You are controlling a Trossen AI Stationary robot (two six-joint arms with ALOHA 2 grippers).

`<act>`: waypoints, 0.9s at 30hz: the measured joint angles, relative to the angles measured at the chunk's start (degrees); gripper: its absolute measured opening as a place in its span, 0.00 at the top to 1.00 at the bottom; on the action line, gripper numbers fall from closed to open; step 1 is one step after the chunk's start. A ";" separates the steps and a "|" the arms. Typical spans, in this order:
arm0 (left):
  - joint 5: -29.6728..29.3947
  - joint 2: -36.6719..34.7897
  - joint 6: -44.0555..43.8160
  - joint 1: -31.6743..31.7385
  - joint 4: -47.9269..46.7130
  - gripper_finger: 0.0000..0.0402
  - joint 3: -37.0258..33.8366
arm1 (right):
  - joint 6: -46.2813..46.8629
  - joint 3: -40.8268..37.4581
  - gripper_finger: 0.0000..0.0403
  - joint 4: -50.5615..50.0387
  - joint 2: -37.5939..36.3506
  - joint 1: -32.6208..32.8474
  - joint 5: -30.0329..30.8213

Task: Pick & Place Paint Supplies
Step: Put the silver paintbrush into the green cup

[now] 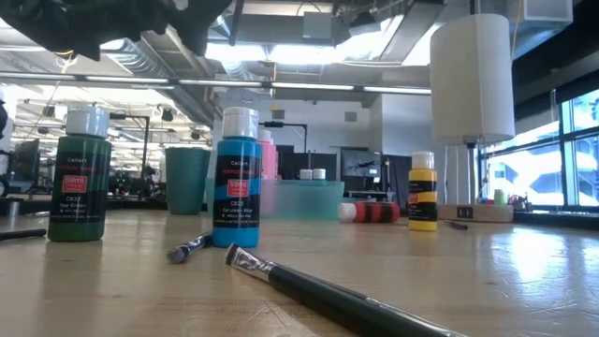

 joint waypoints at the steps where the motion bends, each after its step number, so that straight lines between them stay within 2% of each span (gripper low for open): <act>1: 0.02 0.94 0.30 -0.25 0.97 0.36 0.00 | 0.00 0.00 1.00 -0.05 0.00 -0.03 0.08; 6: 0.05 5.51 4.70 -2.13 4.31 0.35 0.23 | 0.04 0.00 1.00 -0.05 0.00 -0.31 0.06; 19: -0.14 14.38 12.48 -6.04 4.33 0.36 6.46 | 0.02 -0.02 1.00 -0.43 0.00 -0.74 0.06; 27: -0.21 17.12 12.70 -6.26 4.33 0.37 8.11 | 0.02 -0.04 1.00 -1.23 0.00 -0.72 0.06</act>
